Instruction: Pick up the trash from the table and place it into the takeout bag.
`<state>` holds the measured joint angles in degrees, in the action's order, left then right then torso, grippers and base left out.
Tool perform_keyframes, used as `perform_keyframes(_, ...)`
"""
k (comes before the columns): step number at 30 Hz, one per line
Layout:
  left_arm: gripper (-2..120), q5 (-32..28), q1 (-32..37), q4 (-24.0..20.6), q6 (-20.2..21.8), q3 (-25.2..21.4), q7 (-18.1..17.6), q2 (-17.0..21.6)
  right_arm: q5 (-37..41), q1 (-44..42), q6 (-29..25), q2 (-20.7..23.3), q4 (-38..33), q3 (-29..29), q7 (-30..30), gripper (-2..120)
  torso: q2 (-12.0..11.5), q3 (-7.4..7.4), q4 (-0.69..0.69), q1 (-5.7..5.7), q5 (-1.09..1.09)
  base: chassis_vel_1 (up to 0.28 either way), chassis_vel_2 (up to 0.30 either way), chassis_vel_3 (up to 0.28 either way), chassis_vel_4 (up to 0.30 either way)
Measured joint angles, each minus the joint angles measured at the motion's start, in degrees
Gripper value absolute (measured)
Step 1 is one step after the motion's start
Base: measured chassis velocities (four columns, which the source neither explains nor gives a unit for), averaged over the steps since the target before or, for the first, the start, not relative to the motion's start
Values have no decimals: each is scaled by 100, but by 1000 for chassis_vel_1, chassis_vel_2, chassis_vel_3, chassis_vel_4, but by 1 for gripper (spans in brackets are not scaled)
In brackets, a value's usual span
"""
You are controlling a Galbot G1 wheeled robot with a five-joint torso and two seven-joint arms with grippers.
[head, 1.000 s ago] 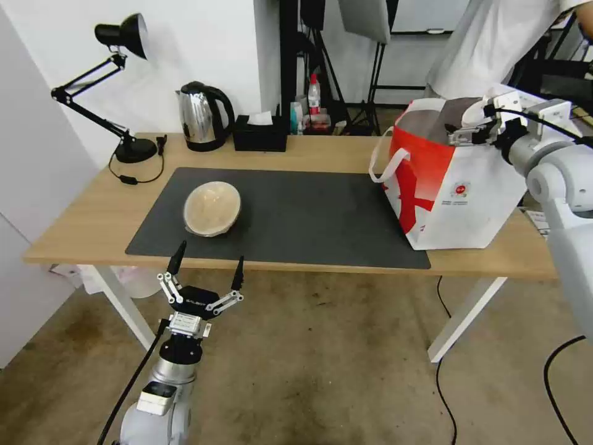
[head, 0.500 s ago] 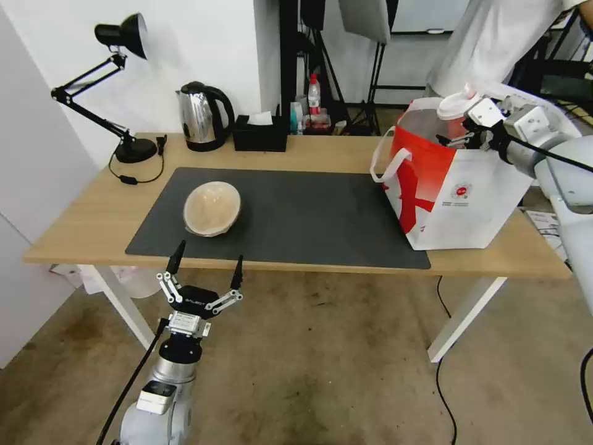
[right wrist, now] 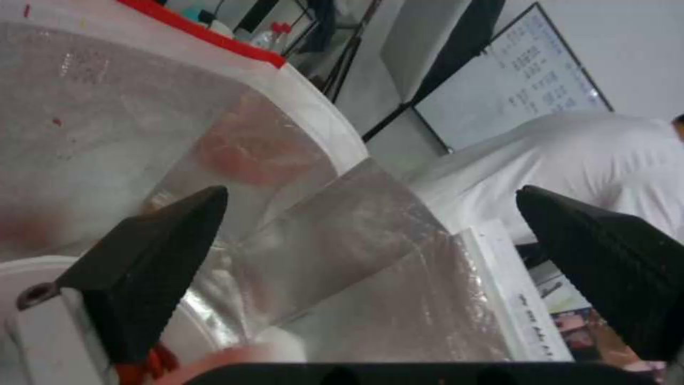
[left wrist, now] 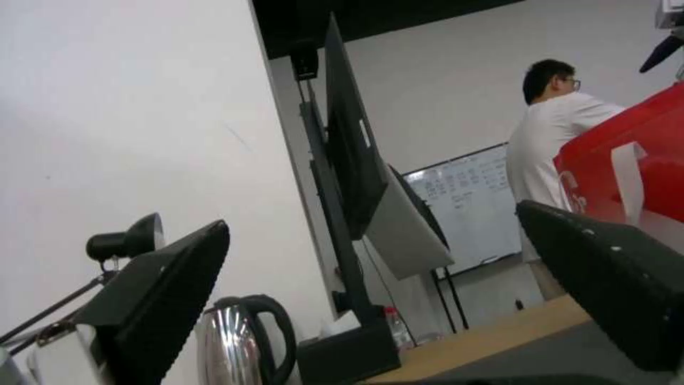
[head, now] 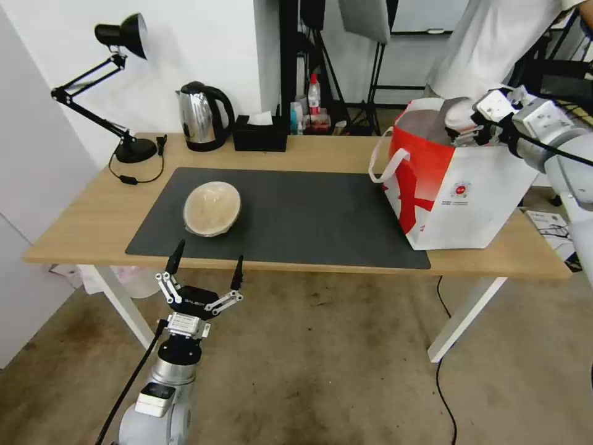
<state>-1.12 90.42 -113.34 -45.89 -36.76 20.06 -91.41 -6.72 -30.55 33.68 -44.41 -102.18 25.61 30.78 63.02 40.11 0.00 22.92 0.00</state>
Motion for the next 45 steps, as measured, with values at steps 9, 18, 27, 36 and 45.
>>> perform_keyframes(9,100,3,72,-91,0,-2,0,-1,-176,-40,-324,126,-14,69,-71,100,0,0,1,0,0,0,0,0,0)
perform_keyframes(18,100,-4,151,-201,-1,-29,0,-2,1061,-401,-304,175,-319,283,-1018,100,0,0,0,0,0,0,0,0,0)
perform_keyframes(27,100,-8,160,-238,-1,-29,0,0,2821,-924,-1155,203,-786,481,-2498,100,0,0,1,0,0,0,0,0,0)
perform_keyframes(36,100,-28,151,-238,-1,-15,-5,3,3536,-1985,-2567,32,-1581,839,-3363,100,0,0,1,0,-1,0,0,0,0)
perform_keyframes(45,100,-101,146,-243,-1,-3,-14,6,2863,-3260,-4256,-1068,-2130,828,-3701,100,0,0,0,0,1,0,0,0,0)
